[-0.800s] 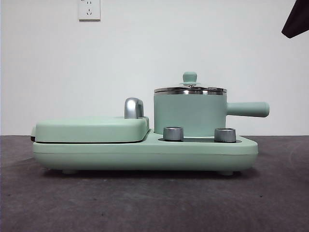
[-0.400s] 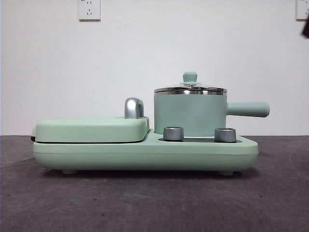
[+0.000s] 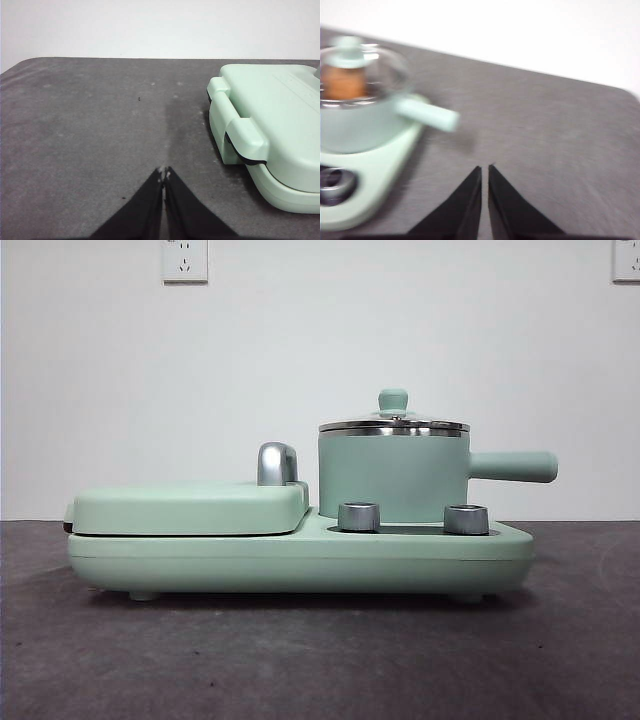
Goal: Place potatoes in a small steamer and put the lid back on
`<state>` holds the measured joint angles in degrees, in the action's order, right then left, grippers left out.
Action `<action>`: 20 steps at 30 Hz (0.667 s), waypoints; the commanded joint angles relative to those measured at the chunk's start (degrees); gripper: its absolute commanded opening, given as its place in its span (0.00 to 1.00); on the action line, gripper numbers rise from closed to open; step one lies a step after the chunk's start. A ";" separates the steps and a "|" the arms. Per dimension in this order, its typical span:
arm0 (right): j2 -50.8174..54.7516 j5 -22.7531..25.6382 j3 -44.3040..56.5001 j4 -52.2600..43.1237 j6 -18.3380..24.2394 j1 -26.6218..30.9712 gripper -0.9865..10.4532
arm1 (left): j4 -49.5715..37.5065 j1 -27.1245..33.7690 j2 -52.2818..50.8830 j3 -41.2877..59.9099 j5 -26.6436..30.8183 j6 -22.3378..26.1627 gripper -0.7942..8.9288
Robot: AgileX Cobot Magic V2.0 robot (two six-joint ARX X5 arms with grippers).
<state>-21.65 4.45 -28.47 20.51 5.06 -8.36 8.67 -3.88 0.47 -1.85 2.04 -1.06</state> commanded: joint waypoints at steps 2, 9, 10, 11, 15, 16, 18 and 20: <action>10.27 -2.21 14.53 -8.00 -1.14 2.19 0.10 | -0.76 -0.04 0.13 1.11 0.09 -0.24 0.09; 21.35 -3.17 27.85 -16.48 -2.78 3.45 0.10 | -0.76 -0.04 0.13 1.11 0.09 -0.24 0.09; 21.64 -3.13 27.78 -15.37 -3.17 3.45 0.10 | -0.79 -0.04 0.13 1.11 0.09 -0.24 0.09; 21.46 -3.15 27.78 -14.88 -3.63 3.48 0.10 | -0.79 -0.02 0.13 1.11 0.09 -0.24 0.09; 21.44 -3.15 27.78 -14.73 -5.05 3.45 0.10 | -0.81 -0.04 0.13 1.11 0.09 -0.26 0.09; 21.44 -3.10 27.78 -14.73 -5.03 3.45 0.10 | -0.81 -0.04 0.13 1.11 0.11 -0.24 0.09; 21.44 -2.95 27.78 -14.82 -5.03 3.45 0.10 | -0.81 -0.04 0.13 1.11 0.09 -0.24 0.09; 21.44 -2.93 27.78 -14.91 -5.03 3.45 0.10 | -0.81 -0.04 0.13 1.11 0.09 -0.24 0.09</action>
<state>-0.21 1.48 -0.93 6.17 0.99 -4.86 8.58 -3.88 0.47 -1.85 2.02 -1.06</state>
